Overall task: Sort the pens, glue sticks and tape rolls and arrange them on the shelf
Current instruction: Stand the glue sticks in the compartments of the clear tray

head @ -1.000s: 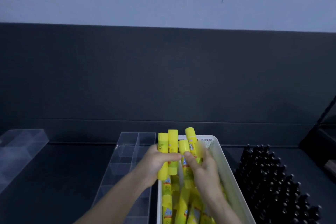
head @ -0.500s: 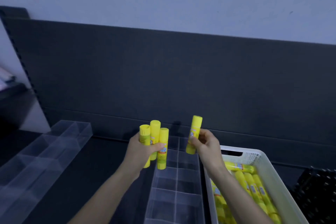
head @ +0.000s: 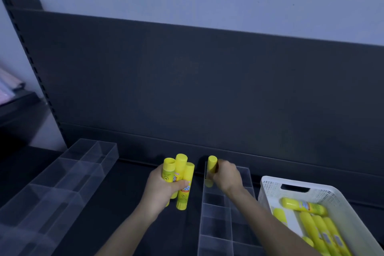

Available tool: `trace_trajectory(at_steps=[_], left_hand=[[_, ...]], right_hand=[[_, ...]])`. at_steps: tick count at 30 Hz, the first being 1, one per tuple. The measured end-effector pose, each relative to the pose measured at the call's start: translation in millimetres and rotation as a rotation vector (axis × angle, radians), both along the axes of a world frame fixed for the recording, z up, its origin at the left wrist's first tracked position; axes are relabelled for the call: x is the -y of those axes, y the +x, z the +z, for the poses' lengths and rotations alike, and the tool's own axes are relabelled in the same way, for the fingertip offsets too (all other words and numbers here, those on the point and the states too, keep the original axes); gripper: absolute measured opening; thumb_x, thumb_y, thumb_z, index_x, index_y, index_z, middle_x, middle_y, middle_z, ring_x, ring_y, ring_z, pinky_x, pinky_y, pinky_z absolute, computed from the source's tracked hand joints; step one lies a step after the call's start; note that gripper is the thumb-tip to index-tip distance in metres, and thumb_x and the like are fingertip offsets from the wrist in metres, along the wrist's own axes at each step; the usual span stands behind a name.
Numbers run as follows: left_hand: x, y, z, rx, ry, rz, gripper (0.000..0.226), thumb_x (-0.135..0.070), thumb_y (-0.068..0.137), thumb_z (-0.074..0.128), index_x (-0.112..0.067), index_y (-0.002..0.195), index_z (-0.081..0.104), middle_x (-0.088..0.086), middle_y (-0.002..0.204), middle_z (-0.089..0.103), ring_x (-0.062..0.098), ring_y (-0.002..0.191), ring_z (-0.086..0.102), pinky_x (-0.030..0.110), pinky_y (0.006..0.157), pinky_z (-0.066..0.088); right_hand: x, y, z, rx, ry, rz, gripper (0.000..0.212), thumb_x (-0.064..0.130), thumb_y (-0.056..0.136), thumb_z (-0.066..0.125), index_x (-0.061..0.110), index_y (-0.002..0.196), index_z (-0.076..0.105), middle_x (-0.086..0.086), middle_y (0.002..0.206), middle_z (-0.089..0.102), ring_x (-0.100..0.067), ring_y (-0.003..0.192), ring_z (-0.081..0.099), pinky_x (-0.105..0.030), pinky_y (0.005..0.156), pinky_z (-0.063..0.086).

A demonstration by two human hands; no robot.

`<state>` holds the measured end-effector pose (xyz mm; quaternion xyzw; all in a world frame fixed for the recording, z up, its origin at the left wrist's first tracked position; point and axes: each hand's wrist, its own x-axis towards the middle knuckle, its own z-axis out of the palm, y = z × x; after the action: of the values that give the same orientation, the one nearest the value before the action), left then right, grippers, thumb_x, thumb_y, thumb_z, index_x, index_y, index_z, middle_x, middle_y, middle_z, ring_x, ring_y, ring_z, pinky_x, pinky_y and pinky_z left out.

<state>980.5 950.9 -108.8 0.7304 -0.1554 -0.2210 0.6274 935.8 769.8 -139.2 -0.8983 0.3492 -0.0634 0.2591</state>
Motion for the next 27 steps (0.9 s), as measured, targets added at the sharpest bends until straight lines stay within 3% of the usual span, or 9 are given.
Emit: trace_trajectory(at_steps=[6,11,14,16,19,22,24,27], left_hand=[[3,1,-4,-0.039,-0.019,-0.008,0.023,0.006,0.073,0.071,-0.012,0.079,0.059,-0.002,0.071,0.064,0.006,0.062,0.061,0.014,0.047,0.044],[8,0,-2,-0.034,-0.033,-0.008,0.024,0.005,0.073,0.072,-0.013,0.078,0.058,-0.003,0.071,0.064,0.008,0.063,0.062,0.016,0.049,0.043],[13,-3,1,-0.038,-0.049,-0.012,0.025,0.006,0.072,0.073,-0.014,0.076,0.057,-0.003,0.07,0.064,0.008,0.062,0.062,0.016,0.049,0.044],[16,-6,4,-0.031,-0.057,-0.019,0.025,0.005,0.071,0.073,-0.014,0.076,0.058,-0.003,0.07,0.064,0.007,0.062,0.062,0.015,0.048,0.044],[22,-11,8,-0.015,-0.068,-0.038,0.026,0.006,0.07,0.074,-0.014,0.076,0.058,-0.004,0.068,0.063,0.005,0.059,0.061,0.011,0.044,0.043],[27,-17,13,0.007,-0.07,-0.075,0.028,0.006,0.069,0.074,-0.015,0.075,0.057,-0.006,0.065,0.062,0.001,0.052,0.061,0.011,0.043,0.043],[31,-22,15,0.015,-0.082,-0.108,0.027,0.008,0.069,0.074,-0.013,0.077,0.059,-0.006,0.064,0.063,-0.002,0.049,0.061,0.011,0.042,0.042],[35,-28,17,0.017,-0.097,-0.155,0.026,0.01,0.07,0.073,-0.012,0.078,0.061,-0.008,0.059,0.065,-0.002,0.05,0.061,0.011,0.043,0.043]], right_hand=[[3,2,1,-0.045,0.037,-0.012,0.02,0.023,0.081,0.063,0.008,0.094,0.058,-0.011,0.1,0.065,-0.03,0.093,0.061,-0.028,0.066,0.04],[9,-4,5,0.004,0.111,0.01,0.014,0.02,0.076,0.067,0.014,0.077,0.054,-0.006,0.084,0.062,-0.025,0.079,0.057,-0.028,0.064,0.043],[13,-18,15,0.103,0.171,-0.001,0.024,0.021,0.076,0.069,0.01,0.096,0.064,-0.007,0.095,0.071,-0.024,0.093,0.063,-0.031,0.078,0.05],[12,-30,24,0.189,0.197,-0.015,0.038,0.017,0.078,0.068,0.008,0.115,0.061,-0.007,0.106,0.07,-0.02,0.101,0.063,-0.025,0.083,0.047],[4,-47,40,0.339,0.285,0.052,0.024,0.012,0.08,0.069,0.01,0.103,0.067,-0.002,0.091,0.069,-0.013,0.088,0.063,-0.014,0.072,0.045],[-5,-57,51,0.432,0.526,0.221,0.006,0.009,0.079,0.069,0.014,0.083,0.069,0.001,0.075,0.065,-0.003,0.069,0.06,-0.016,0.069,0.044],[-9,-60,56,0.426,0.592,0.315,0.001,0.006,0.081,0.067,0.006,0.081,0.068,-0.003,0.071,0.06,0.001,0.058,0.054,-0.01,0.06,0.042],[-11,-61,55,0.429,0.576,0.365,0.01,0.004,0.081,0.066,-0.006,0.082,0.064,-0.01,0.073,0.055,0.0,0.055,0.05,-0.01,0.056,0.04]])
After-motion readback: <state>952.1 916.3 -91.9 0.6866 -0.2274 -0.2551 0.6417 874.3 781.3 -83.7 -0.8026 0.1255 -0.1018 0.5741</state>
